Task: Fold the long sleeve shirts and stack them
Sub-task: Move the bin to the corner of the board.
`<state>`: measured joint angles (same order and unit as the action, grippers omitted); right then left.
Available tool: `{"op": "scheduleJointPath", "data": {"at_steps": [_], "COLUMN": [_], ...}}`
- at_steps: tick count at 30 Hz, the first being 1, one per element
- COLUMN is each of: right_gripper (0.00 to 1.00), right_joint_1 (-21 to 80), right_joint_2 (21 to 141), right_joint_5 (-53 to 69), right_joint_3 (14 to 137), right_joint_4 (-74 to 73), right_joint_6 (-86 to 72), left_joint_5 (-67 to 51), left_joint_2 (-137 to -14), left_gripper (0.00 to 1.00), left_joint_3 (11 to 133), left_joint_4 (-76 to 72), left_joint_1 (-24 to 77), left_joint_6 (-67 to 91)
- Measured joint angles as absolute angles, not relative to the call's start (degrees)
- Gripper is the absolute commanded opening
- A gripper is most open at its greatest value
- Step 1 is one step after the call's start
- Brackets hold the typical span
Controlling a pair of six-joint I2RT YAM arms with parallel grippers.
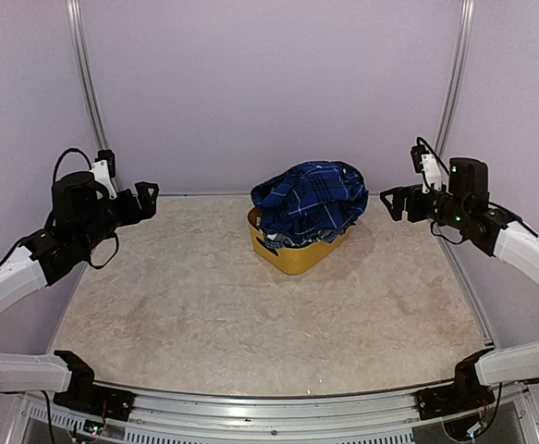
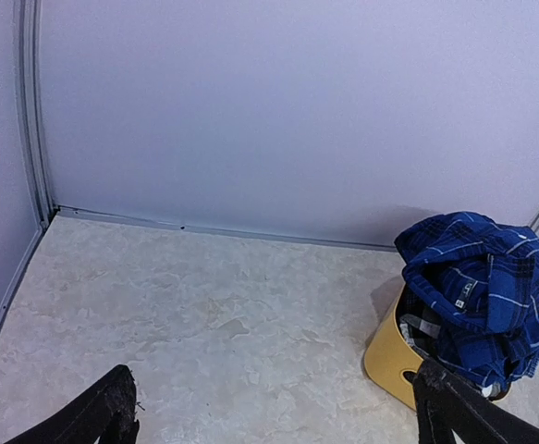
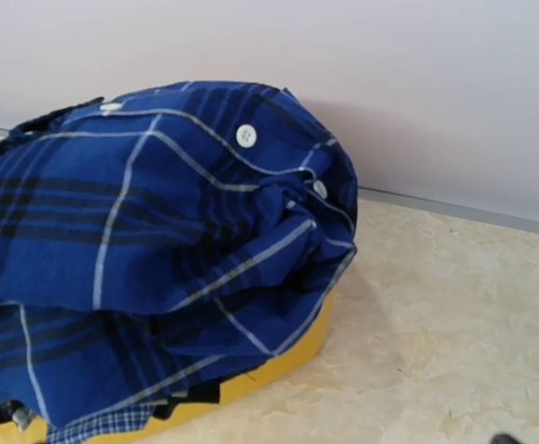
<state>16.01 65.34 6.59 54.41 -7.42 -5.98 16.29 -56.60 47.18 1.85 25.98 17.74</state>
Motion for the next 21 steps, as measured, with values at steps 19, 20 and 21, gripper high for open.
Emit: {"op": "scheduleJointPath", "data": {"at_steps": [19, 20, 21], "right_gripper": [0.99, 0.99, 0.99], "right_joint_1": [16.0, 16.0, 16.0], "right_joint_2": [64.4, 64.4, 64.4], "right_joint_5": [1.0, 0.3, -0.4], "right_joint_3": [53.9, 54.2, 54.5], "right_joint_4": [-11.2, -11.9, -12.5], "right_joint_6": [-7.0, -7.1, -7.2], "left_joint_5": [18.9, 18.9, 18.9], "left_joint_2": [-56.6, -56.6, -56.6], "left_gripper": [0.99, 0.99, 0.99], "left_joint_3": [46.4, 46.3, 46.3], "left_joint_4": [1.8, 1.8, 1.8], "left_joint_1": [27.4, 27.5, 27.6], "left_joint_6": [18.0, 18.1, 18.2]}}
